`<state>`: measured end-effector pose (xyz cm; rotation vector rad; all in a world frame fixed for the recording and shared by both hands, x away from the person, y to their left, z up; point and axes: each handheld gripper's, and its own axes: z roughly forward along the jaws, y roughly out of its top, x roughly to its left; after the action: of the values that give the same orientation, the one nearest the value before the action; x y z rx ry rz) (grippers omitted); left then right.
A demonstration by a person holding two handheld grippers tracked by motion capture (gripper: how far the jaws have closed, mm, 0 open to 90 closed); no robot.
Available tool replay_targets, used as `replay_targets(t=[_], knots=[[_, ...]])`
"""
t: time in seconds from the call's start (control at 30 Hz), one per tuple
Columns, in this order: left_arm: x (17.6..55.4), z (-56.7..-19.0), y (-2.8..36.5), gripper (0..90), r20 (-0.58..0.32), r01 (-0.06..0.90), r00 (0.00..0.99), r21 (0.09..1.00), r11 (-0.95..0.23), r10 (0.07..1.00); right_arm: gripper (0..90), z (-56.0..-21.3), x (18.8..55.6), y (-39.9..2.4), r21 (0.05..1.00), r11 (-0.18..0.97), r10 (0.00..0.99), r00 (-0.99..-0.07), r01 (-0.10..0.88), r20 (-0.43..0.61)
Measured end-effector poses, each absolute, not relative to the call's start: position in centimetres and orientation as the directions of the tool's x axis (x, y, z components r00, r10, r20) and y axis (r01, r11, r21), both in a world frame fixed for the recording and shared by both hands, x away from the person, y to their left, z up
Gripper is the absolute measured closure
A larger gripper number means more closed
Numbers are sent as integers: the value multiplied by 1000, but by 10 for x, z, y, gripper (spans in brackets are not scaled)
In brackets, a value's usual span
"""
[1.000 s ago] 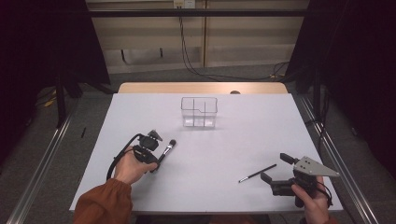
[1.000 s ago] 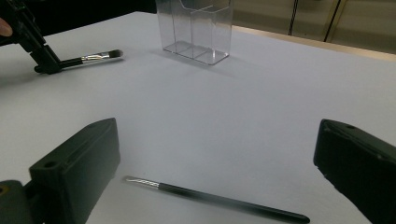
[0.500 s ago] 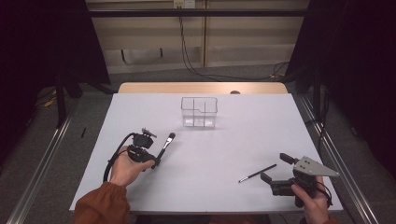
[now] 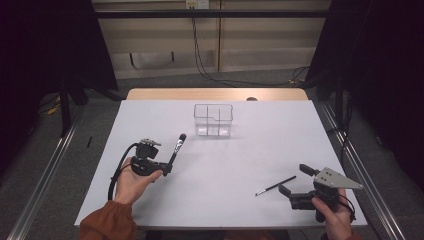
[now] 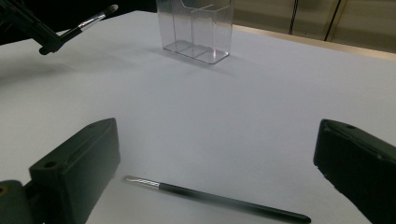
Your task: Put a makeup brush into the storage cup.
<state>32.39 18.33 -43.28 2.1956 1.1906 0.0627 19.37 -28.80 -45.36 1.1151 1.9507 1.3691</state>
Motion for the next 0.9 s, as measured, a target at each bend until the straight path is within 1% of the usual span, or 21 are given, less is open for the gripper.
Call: replay_targets(t=[0.07,0.1,0.2,0.4,0.43,0.47,0.5,0.53,0.7,0.73,0.83,0.9], knots=[[322,-433,184,797,-239,727,596,568,-387,767,1,-454,194,-288,929,155,843,-536,335,52],[320,-434,186,797,-229,709,600,596,-377,767,1,-454,194,-288,929,154,843,-536,336,53],[316,-433,190,797,-239,689,601,639,-342,763,1,-454,194,-289,929,155,841,-538,335,54],[310,-433,192,797,-221,644,614,695,-319,758,1,-453,194,-288,930,156,843,-536,334,52],[310,-432,194,797,-207,633,619,703,-324,758,1,-453,194,-288,930,156,843,-536,334,52],[309,-433,194,797,-214,628,614,715,-307,760,1,-454,194,-288,929,157,842,-536,334,50],[309,-433,196,797,-208,622,624,715,-318,753,1,-454,194,-288,930,153,842,-537,335,55],[307,-436,196,797,-164,582,639,742,-333,751,0,-453,193,-288,930,140,840,-538,339,70],[304,-442,198,796,-183,566,648,766,-306,739,0,-454,194,-287,930,131,839,-538,342,79],[302,-443,198,796,-167,545,648,783,-299,743,0,-454,194,-287,930,134,838,-540,342,78],[300,-442,199,796,-152,525,646,800,-291,748,0,-454,193,-287,931,135,838,-540,340,76],[299,-442,200,796,-158,524,635,807,-272,756,0,-454,193,-287,930,139,837,-542,339,72]])
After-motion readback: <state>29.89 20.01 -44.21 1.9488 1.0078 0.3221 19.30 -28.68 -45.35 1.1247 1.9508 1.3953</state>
